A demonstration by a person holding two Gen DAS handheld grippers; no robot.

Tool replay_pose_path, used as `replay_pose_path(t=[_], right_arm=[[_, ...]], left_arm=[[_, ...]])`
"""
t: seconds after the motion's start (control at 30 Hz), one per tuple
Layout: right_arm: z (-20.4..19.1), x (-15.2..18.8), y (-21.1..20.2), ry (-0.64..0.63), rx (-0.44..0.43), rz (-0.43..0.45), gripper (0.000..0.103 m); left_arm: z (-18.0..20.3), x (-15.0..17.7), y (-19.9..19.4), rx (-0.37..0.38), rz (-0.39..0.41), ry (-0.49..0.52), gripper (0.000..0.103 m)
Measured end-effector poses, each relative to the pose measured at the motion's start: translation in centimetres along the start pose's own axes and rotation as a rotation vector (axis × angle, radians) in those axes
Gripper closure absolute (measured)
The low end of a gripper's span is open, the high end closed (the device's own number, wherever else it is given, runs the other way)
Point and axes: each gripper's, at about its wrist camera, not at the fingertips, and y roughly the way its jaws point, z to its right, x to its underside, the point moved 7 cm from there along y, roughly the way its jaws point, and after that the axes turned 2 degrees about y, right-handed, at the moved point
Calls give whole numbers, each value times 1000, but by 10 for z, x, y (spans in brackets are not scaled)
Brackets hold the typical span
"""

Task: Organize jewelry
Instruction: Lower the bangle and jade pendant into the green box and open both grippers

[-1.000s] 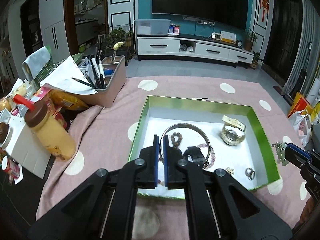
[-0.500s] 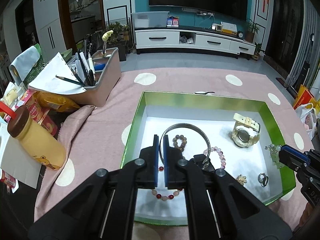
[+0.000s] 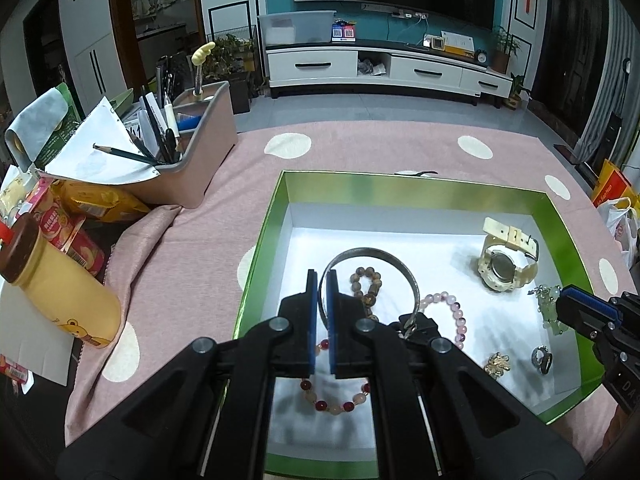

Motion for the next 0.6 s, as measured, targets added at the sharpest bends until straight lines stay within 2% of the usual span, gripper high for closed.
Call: replay_pose_path(t=[0.6], right_arm=[[0,1,15,7,13,-36,94]], left_arm=[[-3,3,13,-7,-28,12,99]])
